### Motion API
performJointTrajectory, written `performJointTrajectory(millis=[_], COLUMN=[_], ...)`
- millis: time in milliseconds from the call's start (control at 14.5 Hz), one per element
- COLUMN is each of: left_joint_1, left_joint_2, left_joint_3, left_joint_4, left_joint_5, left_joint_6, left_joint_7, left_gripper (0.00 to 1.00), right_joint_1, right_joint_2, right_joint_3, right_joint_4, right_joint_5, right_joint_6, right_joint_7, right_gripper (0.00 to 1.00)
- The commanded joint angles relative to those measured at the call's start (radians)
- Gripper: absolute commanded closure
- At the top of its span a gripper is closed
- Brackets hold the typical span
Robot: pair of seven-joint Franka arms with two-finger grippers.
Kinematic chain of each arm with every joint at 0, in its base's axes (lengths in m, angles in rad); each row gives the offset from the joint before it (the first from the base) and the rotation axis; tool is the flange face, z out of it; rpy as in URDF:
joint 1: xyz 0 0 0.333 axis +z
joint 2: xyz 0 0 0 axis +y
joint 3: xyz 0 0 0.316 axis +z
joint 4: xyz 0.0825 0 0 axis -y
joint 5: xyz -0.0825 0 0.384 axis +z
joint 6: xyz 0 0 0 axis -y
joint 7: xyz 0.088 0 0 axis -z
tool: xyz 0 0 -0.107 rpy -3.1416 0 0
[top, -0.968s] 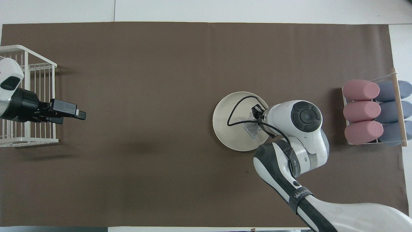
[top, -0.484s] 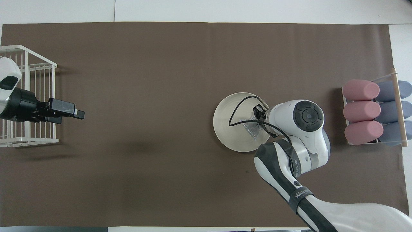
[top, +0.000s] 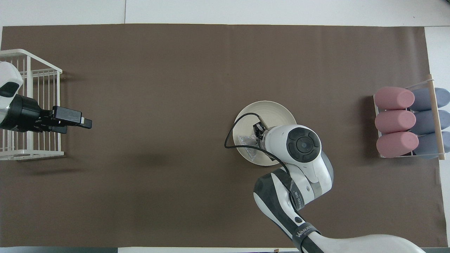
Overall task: Wipe plate with sponge
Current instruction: 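Rub the cloth around the plate surface with the right gripper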
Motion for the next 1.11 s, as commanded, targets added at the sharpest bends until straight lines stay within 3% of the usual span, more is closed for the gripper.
performJointTrajectory(millis=[0,277,622,1037], left_joint_1=[-0.001,-0.004,-0.004,0.001], left_joint_2=[-0.010,-0.010,-0.010,-0.010], left_joint_3=[-0.001,-0.001,-0.001,-0.001], left_joint_4=[-0.008,-0.006,-0.006,-0.006], left_joint_5=[0.021,0.021,0.021,0.021], left_joint_6=[0.018,0.019,0.018,0.032], left_joint_7=[-0.016,-0.016,-0.016,-0.016], left_gripper=[0.00,0.00,0.00,0.00], right_joint_1=[0.015,0.002,-0.142,-0.152], right_joint_2=[0.001,0.002,0.004,0.004], right_joint_3=[0.004,0.001,0.001,0.001], right_joint_4=[-0.012,-0.013,-0.016,-0.018], right_joint_5=[0.074,0.099,0.099,0.099], right_joint_6=[0.028,0.039,0.014,0.016], right_joint_7=[0.020,-0.052,-0.324,-0.358], right_gripper=[1.00,1.00,1.00,1.00])
